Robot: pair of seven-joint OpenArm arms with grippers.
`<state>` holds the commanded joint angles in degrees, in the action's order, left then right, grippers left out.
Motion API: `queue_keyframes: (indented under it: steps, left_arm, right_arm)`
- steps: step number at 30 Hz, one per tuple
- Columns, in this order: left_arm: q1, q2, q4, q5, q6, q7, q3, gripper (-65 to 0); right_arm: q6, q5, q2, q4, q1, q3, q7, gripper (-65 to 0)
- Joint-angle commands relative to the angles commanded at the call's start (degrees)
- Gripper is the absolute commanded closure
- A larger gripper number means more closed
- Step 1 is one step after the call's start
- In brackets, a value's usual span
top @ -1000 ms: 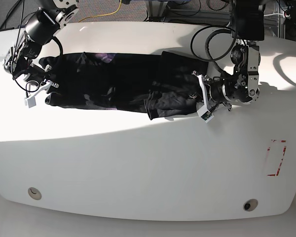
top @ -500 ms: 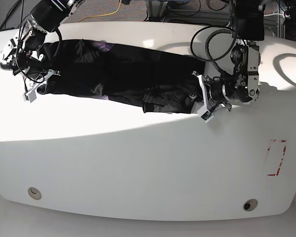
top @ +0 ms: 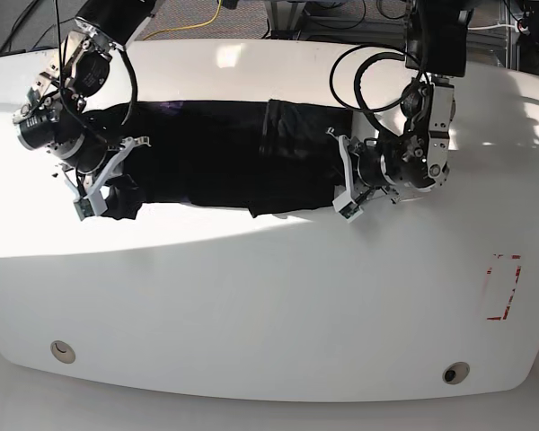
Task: Layout the t-shirt on the table in an organized manner, then fold the t-shirt properly
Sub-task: 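Grasp the strip's ends with both grippers and fold them toward each other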
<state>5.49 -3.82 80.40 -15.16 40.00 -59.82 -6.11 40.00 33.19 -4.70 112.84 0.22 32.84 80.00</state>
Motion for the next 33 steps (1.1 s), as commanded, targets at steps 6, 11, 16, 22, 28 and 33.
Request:
queue_keyframes:
  steps: [6, 11, 16, 22, 28, 33]
  left_arm:
    - [0.53, 2.64, 0.00, 0.00, 0.00, -0.09, 0.00, -10.7]
    - [0.70, 4.57, 0.00, 0.09, 0.00, -0.18, 0.00, -10.7]
    - [2.11, 5.36, -0.70, 0.09, 0.00, -0.18, 0.00, -10.7]
    - [3.08, 6.15, -4.04, 0.00, 0.00, -0.09, -1.14, -10.7]
    - [4.22, 8.09, -4.48, 0.00, 0.00, -0.09, -1.14, -10.7]
    - [4.31, 8.53, -4.48, 0.00, 0.00, -0.09, -1.14, -10.7]
  right_arm:
    - [0.00, 0.00, 2.73, 0.00, 1.49, -3.87, 0.00, 0.0]
    - [0.00, 0.00, 4.75, 0.09, 2.20, -6.07, 0.00, 0.0]
    - [0.00, 0.00, 7.56, 0.09, 2.64, -6.42, 0.00, 0.0]
    - [0.00, 0.00, 10.11, 0.09, 2.81, -7.21, 0.00, 0.0]
    - [0.00, 0.00, 11.08, 0.09, 2.81, -11.60, 0.00, 0.0]
    - [0.00, -0.09, 12.04, 0.00, 2.46, -13.54, 0.00, 0.0]
